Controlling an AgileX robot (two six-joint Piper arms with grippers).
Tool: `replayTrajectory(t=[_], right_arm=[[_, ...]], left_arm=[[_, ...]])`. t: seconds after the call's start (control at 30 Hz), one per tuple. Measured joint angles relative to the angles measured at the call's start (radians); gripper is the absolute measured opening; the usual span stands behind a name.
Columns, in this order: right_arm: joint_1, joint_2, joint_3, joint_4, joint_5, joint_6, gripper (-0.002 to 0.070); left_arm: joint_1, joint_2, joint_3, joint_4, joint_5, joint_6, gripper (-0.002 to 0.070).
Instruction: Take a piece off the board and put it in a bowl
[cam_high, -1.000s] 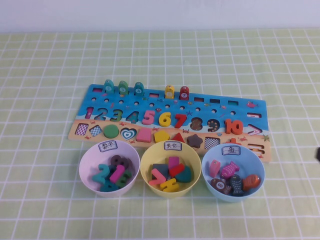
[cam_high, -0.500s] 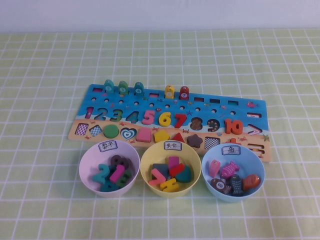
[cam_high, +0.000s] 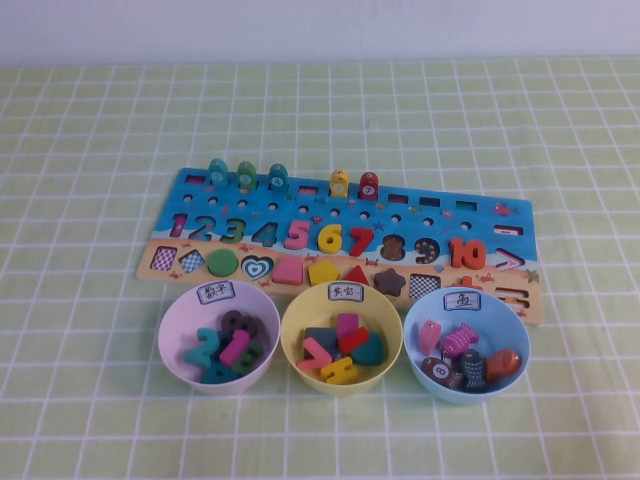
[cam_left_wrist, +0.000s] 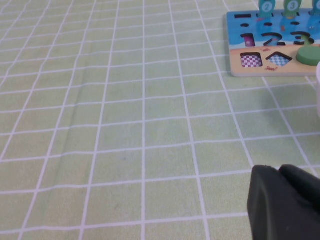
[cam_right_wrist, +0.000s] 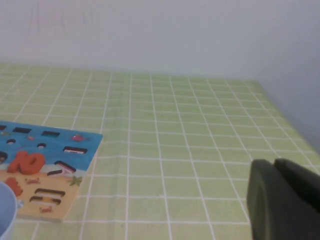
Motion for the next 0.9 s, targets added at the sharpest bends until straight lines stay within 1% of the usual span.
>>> replayTrajectory(t=[0.03,0.1,0.13,0.23,0.47,0.6,0.77,0.9], right_arm=[[0.0,-0.01,0.016,-0.076,0.001,0.099,-0.0017],[0.002,-0.039,0.046,-0.158,-0.021,0.21,-0.0017],[0.006,-0.055,0.065,-0.185,-0.042,0.253,-0.0017],[0.041,-0.084,0.09,-0.218,-0.084,0.309,-0.0017],[0.131,-0.084,0.094,-0.207,-0.04,0.328,-0.0017],[0.14,-0.084,0.094,-0.196,0.039,0.331,-0.0017],[0.14,-0.084,0.094,-0.126,0.175,0.329,-0.0017],[0.14,-0.084,0.094,-0.108,0.196,0.329,-0.0017]], left_arm=[[0.0,0.0,0.0,0.0,0.0,0.0,-0.0005],[0.0,0.0,0.0,0.0,0.0,0.0,-0.0005],[0.0,0.0,0.0,0.0,0.0,0.0,-0.0005],[0.0,0.0,0.0,0.0,0.0,0.0,-0.0005],[0.0,0.0,0.0,0.0,0.0,0.0,-0.0005],[0.0,0.0,0.0,0.0,0.0,0.0,-0.0005],[0.0,0.0,0.0,0.0,0.0,0.0,-0.0005],[0.0,0.0,0.0,0.0,0.0,0.0,-0.0005]])
